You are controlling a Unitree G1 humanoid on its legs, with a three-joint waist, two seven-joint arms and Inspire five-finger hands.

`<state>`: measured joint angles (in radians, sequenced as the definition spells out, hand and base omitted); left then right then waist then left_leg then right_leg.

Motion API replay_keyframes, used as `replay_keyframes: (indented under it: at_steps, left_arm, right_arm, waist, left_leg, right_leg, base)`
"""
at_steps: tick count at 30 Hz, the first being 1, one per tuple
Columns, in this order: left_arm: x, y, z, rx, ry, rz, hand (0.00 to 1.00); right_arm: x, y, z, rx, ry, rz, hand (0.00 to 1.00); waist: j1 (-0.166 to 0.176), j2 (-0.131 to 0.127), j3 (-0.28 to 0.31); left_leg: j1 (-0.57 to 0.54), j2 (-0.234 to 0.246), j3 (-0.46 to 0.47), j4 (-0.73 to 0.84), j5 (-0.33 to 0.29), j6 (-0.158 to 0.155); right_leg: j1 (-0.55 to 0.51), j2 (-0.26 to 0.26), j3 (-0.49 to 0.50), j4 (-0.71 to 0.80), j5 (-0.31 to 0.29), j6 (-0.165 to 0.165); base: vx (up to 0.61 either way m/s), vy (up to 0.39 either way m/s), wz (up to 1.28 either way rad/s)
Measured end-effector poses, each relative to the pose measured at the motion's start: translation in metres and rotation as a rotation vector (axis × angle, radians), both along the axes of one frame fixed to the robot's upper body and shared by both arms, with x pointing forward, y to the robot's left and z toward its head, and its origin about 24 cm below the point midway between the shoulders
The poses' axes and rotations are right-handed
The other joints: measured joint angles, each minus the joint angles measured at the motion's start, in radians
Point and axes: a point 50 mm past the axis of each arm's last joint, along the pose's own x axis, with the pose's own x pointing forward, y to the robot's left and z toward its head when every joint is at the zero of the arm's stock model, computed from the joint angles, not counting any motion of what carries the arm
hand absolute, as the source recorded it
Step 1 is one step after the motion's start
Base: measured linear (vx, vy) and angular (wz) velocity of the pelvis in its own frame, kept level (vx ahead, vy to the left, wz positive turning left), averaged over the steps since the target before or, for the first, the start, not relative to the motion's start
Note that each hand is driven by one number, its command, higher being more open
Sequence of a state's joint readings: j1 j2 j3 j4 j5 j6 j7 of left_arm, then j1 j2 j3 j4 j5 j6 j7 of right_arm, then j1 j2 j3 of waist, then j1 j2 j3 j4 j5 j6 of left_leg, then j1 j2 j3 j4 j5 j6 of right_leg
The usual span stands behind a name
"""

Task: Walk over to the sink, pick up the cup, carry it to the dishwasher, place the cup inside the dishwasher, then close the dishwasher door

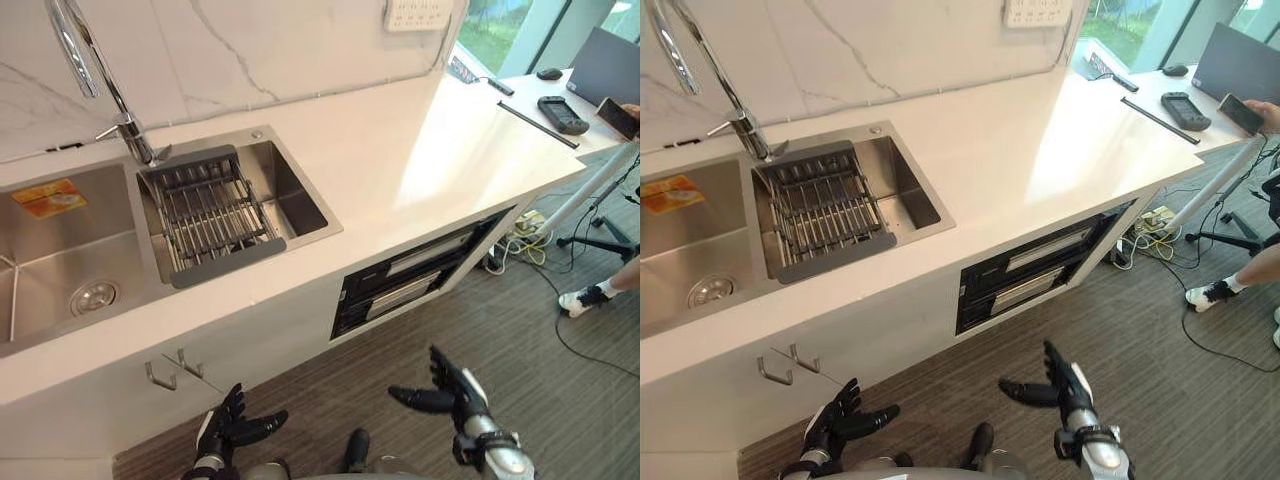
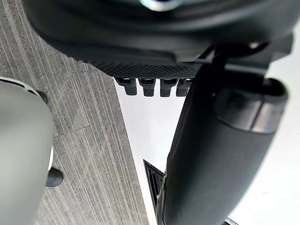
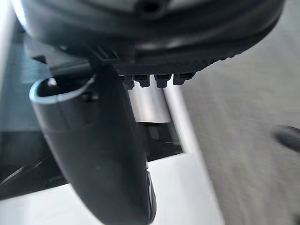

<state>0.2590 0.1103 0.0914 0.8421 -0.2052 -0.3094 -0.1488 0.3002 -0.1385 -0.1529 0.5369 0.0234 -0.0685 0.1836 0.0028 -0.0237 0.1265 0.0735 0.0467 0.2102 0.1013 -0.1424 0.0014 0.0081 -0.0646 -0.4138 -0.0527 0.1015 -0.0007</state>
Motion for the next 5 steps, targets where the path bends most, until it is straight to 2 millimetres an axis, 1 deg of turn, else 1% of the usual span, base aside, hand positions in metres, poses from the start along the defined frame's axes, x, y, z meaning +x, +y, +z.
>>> replay_keyframes:
  at_steps: [1,3,5]
  left_arm:
    - [-0.002,-0.001,0.000,-0.001,0.004,0.000,1.00]
    - [-0.003,-0.002,-0.001,0.000,0.010,-0.004,1.00]
    - [-0.005,-0.002,-0.002,-0.006,0.012,0.016,1.00]
  right_arm:
    - [-0.008,0.000,-0.005,0.001,0.023,-0.011,1.00]
    - [-0.017,0.000,-0.010,0.015,0.034,-0.038,1.00]
    - [-0.024,0.000,-0.013,0.060,0.016,-0.123,1.00]
  waist:
    - [0.000,0.006,-0.003]
    - [0.001,0.012,-0.010]
    - [0.001,0.013,-0.015]
  left_leg:
    - [0.009,0.000,-0.002,-0.003,0.000,0.000]
    - [0.017,0.000,-0.004,-0.007,0.001,0.001]
    - [0.027,-0.002,-0.006,-0.012,0.001,0.000]
  right_leg:
    - [0.009,0.000,-0.002,0.000,-0.001,0.002]
    - [0.016,0.000,-0.004,0.000,-0.002,0.002]
    - [0.026,-0.001,-0.006,0.001,-0.002,0.002]
  base:
    - [0.01,0.032,0.04]
    - [0.00,0.024,0.04]
    - [0.00,0.016,0.02]
